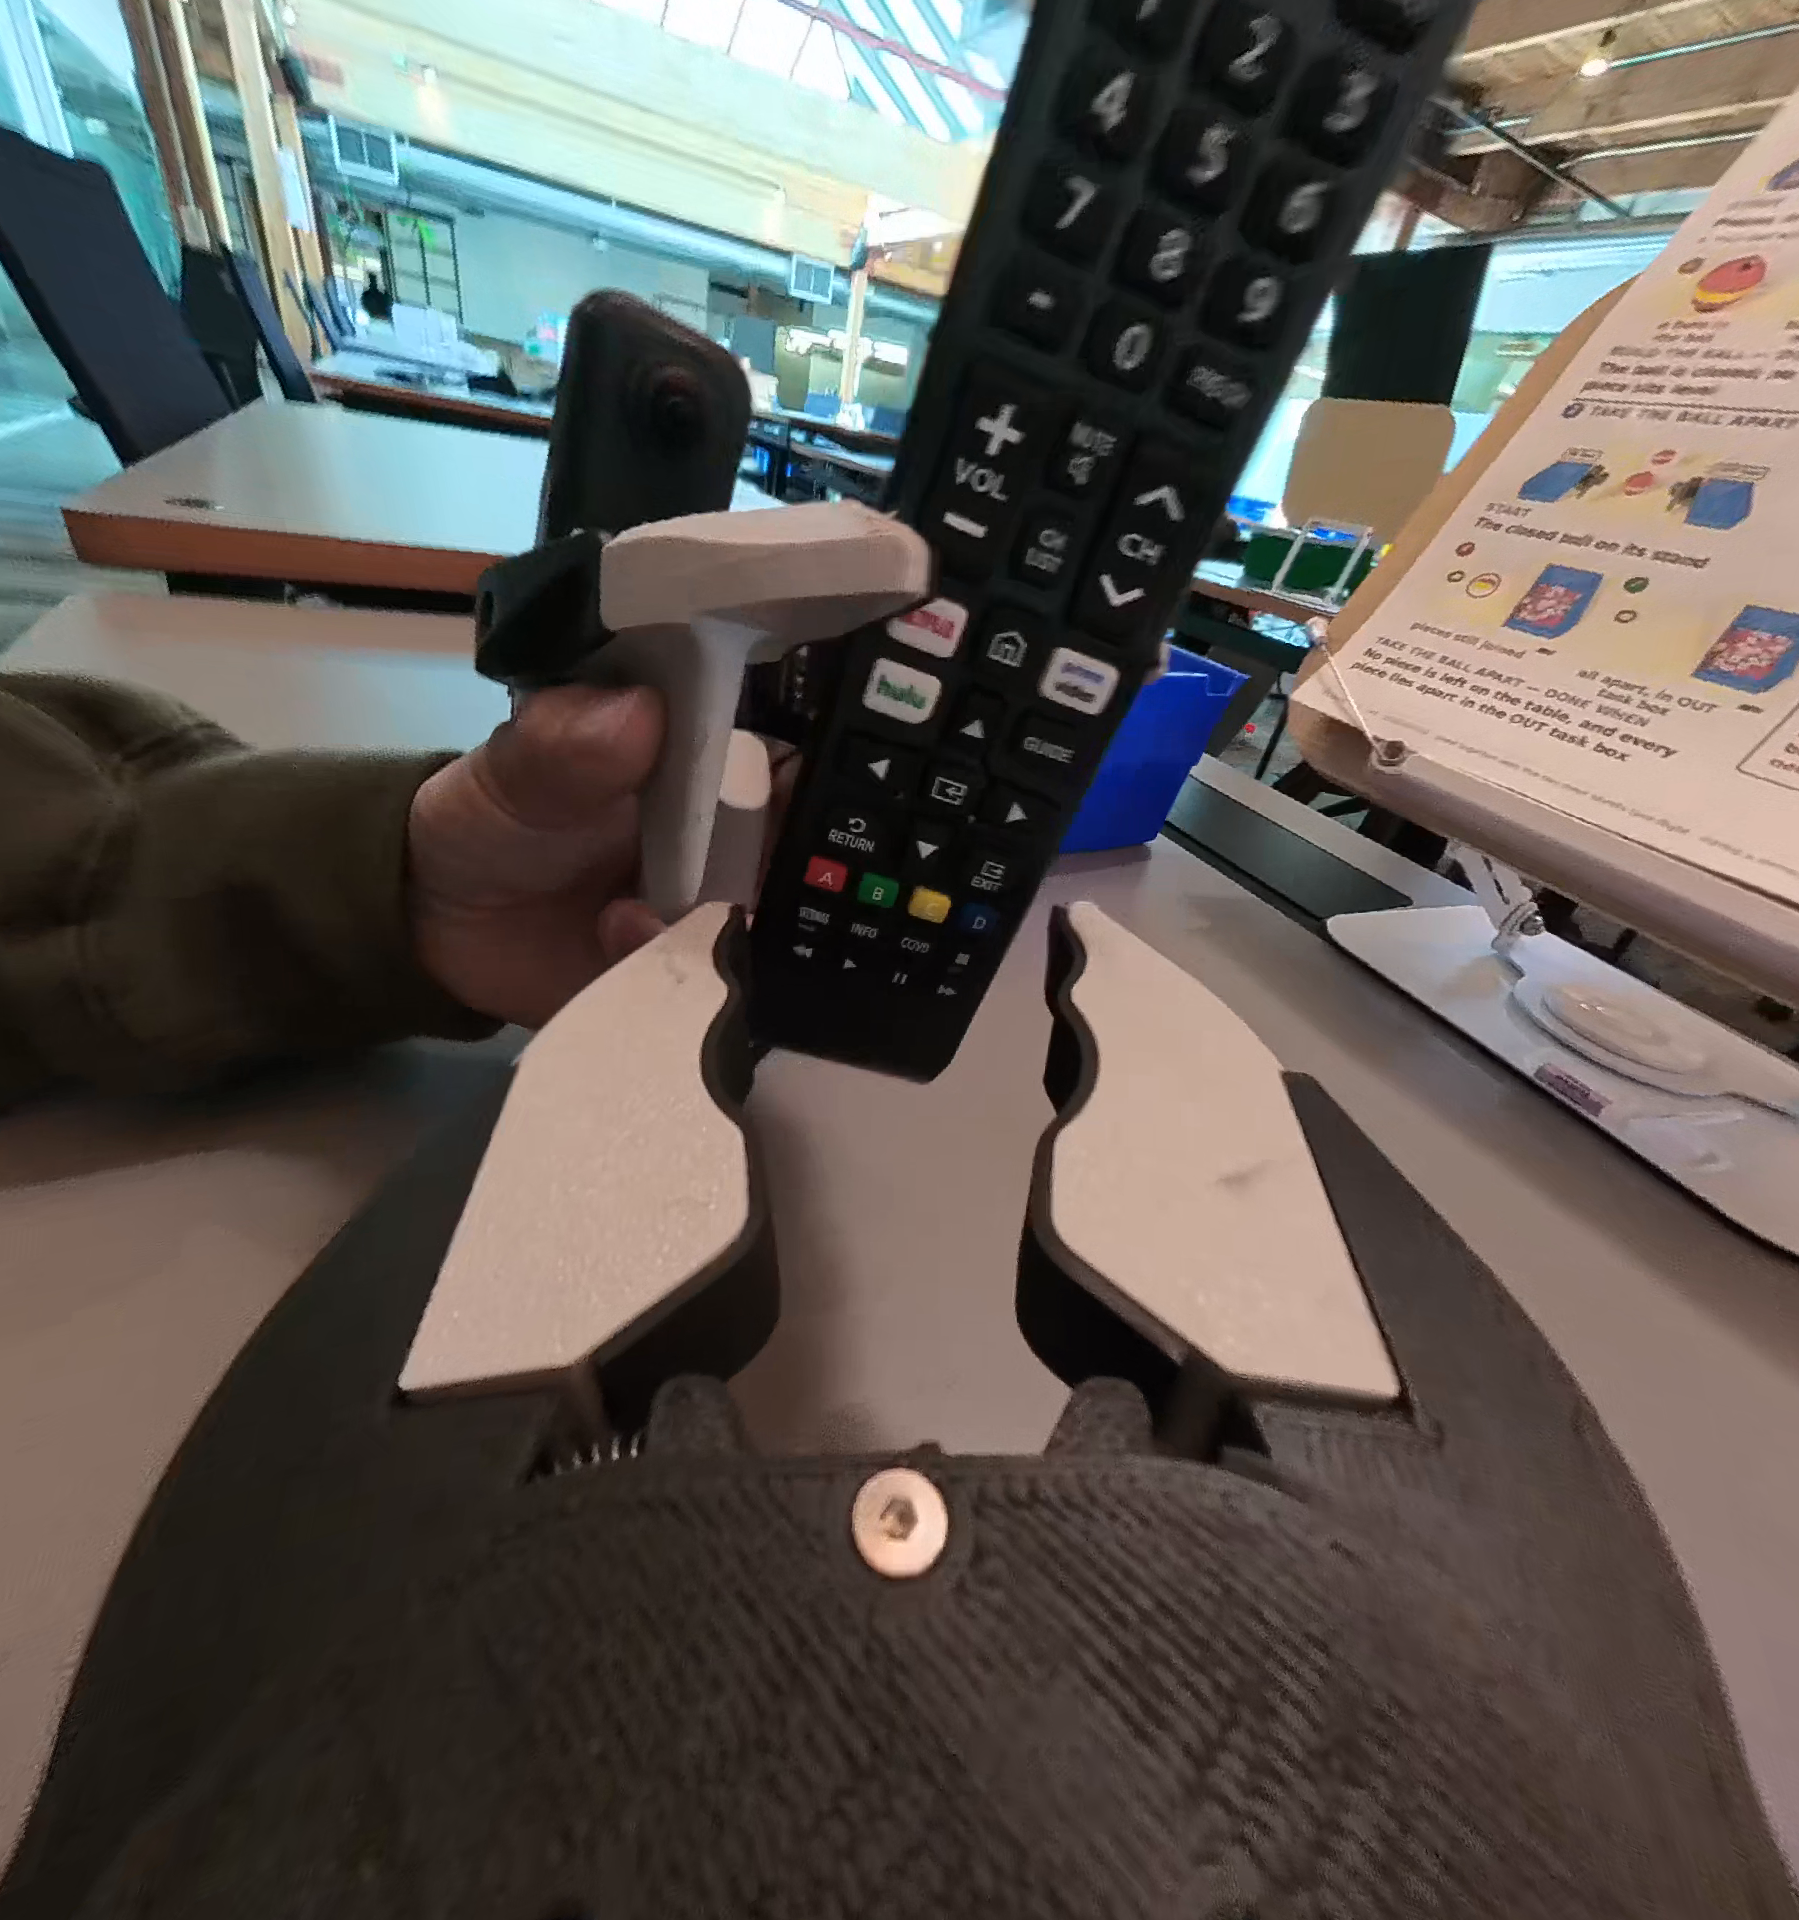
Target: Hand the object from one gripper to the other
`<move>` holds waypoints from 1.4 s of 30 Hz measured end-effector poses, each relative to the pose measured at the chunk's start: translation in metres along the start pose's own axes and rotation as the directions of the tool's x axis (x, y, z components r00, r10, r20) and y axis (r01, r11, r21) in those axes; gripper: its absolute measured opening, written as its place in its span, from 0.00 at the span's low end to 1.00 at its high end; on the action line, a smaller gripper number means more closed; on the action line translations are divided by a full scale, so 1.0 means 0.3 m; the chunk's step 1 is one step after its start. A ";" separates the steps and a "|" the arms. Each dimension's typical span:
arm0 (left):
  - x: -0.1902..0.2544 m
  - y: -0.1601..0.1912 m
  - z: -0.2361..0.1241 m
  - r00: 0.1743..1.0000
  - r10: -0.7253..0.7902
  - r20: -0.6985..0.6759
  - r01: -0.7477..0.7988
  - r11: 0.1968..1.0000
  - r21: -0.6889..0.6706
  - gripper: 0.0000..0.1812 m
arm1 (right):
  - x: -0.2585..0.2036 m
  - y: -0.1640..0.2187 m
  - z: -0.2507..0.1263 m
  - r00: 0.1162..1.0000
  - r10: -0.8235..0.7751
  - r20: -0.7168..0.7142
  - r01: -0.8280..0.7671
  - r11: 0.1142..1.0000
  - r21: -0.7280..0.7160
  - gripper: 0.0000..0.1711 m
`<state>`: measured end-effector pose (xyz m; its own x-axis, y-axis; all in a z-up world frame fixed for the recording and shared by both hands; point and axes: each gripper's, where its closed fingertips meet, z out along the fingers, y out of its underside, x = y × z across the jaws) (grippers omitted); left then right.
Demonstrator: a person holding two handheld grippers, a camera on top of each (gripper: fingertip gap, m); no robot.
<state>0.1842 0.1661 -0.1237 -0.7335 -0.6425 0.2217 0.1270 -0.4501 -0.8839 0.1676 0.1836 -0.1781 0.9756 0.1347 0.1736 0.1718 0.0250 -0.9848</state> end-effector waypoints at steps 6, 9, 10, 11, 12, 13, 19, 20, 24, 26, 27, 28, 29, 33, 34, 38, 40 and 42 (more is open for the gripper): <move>0.006 0.007 0.005 0.999 0.050 0.003 -0.050 0.999 -0.019 0.24 | -0.003 0.009 0.002 1.000 -0.015 0.000 0.015 1.000 -0.022 0.29; 0.011 0.006 0.001 0.997 0.083 -0.009 -0.083 0.996 -0.026 0.24 | -0.004 0.009 -0.006 0.999 -0.029 0.021 0.030 0.998 -0.064 0.28; 0.014 0.002 -0.002 0.996 0.090 -0.015 -0.091 0.995 -0.031 0.24 | -0.004 0.005 -0.012 0.999 -0.032 0.036 0.035 0.997 -0.070 0.28; 0.015 -0.003 -0.007 0.995 0.096 -0.021 -0.097 0.995 -0.038 0.24 | -0.004 0.000 -0.021 0.998 -0.042 0.051 0.046 0.996 -0.072 0.28; 0.016 -0.006 -0.014 0.994 0.102 -0.030 -0.103 0.994 -0.046 0.23 | -0.003 -0.005 -0.031 0.996 -0.060 0.065 0.064 0.995 -0.072 0.28; 0.014 -0.005 -0.021 0.993 0.108 -0.036 -0.110 0.992 -0.064 0.24 | -0.001 -0.006 -0.042 0.994 -0.073 0.078 0.079 0.994 -0.077 0.28; 0.059 0.020 -0.049 0.980 0.125 -0.154 -0.150 0.974 -0.167 0.29 | -0.073 0.017 -0.082 0.955 0.044 0.292 -0.007 0.992 -0.128 0.28; 0.075 0.008 -0.048 0.978 0.115 -0.176 -0.142 0.979 -0.147 0.31 | -0.096 0.024 -0.084 0.940 0.066 0.334 -0.019 0.990 -0.143 0.28; 0.075 -0.006 -0.054 0.977 0.123 -0.172 -0.154 0.972 -0.179 0.29 | -0.097 0.024 -0.084 0.939 0.060 0.338 -0.016 0.991 -0.132 0.28; 0.027 -0.027 -0.043 0.987 0.148 -0.059 -0.155 0.975 -0.161 0.29 | -0.045 0.023 -0.075 0.971 0.015 0.240 0.007 0.996 -0.093 0.23; -0.007 -0.037 -0.040 0.988 0.154 0.017 -0.150 0.977 -0.153 0.29 | -0.020 0.017 -0.070 0.984 -0.016 0.176 0.026 0.998 -0.056 0.22; -0.033 -0.037 -0.038 0.989 0.130 0.073 -0.117 0.980 -0.164 0.29 | -0.002 0.014 -0.060 0.992 -0.026 0.121 0.031 0.999 -0.035 0.29; -0.055 -0.039 -0.034 0.985 0.111 0.130 -0.089 0.982 -0.163 0.29 | 0.013 0.022 -0.048 0.997 -0.031 0.072 0.034 0.998 -0.048 0.35; -0.087 -0.032 -0.008 0.960 0.080 0.267 -0.043 0.989 -0.141 0.30 | 0.049 0.048 -0.014 0.959 -0.260 -0.108 0.246 0.960 -0.133 0.30; -0.087 -0.024 -0.002 0.956 0.080 0.283 -0.041 0.989 -0.142 0.29 | 0.048 0.049 -0.013 0.934 -0.332 -0.128 0.312 0.937 -0.155 0.21; -0.072 -0.012 -0.004 0.963 0.125 0.239 -0.079 0.978 -0.191 0.29 | 0.050 0.059 -0.012 0.914 -0.388 -0.119 0.357 0.909 -0.216 0.19; -0.017 -0.045 -0.007 0.989 0.097 0.112 -0.080 0.986 -0.147 0.29 | 0.014 0.021 -0.024 0.976 -0.218 -0.020 0.215 0.970 -0.114 0.17; 0.055 -0.079 -0.017 0.998 0.051 -0.044 -0.055 0.993 -0.102 0.29 | -0.035 -0.040 -0.048 0.989 -0.006 0.145 0.003 1.000 0.020 0.15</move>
<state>0.1656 0.1693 -0.1012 -0.7547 -0.6367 0.1582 0.0988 -0.3487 -0.9320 0.1573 0.1676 -0.1680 0.9443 0.2771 0.1774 0.1717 0.0451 -0.9841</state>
